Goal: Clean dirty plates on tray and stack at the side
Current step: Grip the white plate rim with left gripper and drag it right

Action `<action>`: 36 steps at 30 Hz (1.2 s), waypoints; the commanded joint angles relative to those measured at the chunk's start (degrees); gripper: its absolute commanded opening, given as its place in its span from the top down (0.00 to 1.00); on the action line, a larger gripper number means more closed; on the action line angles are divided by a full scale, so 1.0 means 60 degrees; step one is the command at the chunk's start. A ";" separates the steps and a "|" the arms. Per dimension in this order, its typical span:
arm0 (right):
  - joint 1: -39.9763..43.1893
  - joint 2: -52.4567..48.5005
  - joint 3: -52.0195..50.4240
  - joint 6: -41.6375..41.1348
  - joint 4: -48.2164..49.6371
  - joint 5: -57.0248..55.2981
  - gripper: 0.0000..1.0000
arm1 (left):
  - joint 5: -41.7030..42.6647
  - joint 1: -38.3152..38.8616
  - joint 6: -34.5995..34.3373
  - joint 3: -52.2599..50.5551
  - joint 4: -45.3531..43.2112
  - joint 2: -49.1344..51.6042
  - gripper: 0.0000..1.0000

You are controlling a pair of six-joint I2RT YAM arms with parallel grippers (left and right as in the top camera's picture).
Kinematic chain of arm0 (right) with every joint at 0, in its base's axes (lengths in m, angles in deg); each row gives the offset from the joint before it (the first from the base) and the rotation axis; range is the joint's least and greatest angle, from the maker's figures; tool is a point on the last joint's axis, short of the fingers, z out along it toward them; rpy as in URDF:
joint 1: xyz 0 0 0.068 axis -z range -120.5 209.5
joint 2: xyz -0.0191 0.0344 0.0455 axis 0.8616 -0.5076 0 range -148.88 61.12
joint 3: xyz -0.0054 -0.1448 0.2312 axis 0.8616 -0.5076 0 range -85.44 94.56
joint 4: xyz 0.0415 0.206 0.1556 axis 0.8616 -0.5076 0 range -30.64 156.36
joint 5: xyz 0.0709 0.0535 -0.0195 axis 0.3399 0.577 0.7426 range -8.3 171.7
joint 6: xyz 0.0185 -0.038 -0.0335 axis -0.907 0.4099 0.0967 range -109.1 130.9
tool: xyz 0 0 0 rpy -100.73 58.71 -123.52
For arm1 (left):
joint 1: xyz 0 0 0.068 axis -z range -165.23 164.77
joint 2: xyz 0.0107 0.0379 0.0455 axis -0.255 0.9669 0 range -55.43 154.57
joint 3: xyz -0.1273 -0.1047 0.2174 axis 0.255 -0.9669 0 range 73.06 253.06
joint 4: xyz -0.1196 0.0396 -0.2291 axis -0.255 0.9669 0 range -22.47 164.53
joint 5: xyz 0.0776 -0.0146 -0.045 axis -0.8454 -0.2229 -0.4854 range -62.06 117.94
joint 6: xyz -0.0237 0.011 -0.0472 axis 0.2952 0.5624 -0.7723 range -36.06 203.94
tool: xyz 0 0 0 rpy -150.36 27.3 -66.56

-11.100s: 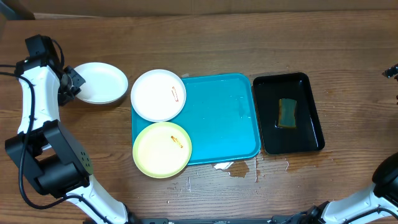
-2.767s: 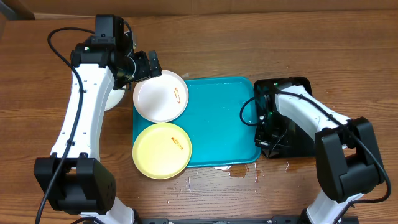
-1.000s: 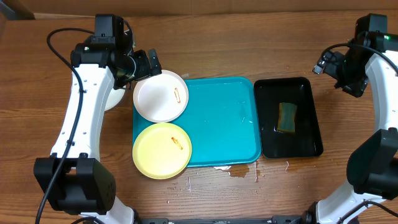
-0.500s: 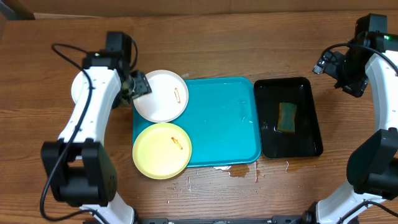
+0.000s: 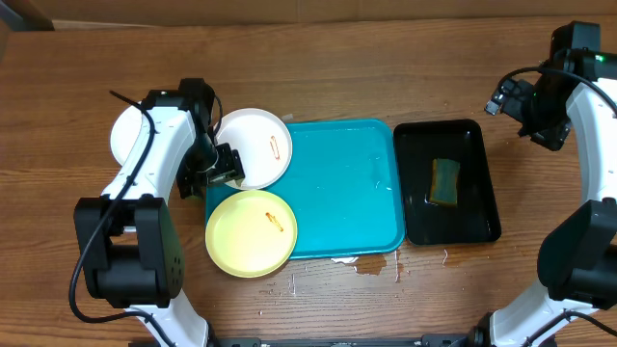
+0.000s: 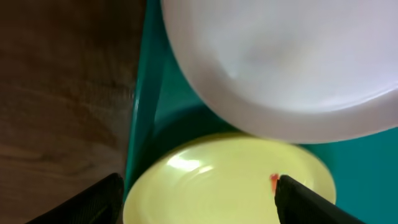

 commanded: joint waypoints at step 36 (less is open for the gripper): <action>0.0018 0.0073 0.0219 0.0000 0.0051 -0.0051 0.00 | 0.1515 0.0539 0.0036 -0.1821 -0.5384 0.0102 0.73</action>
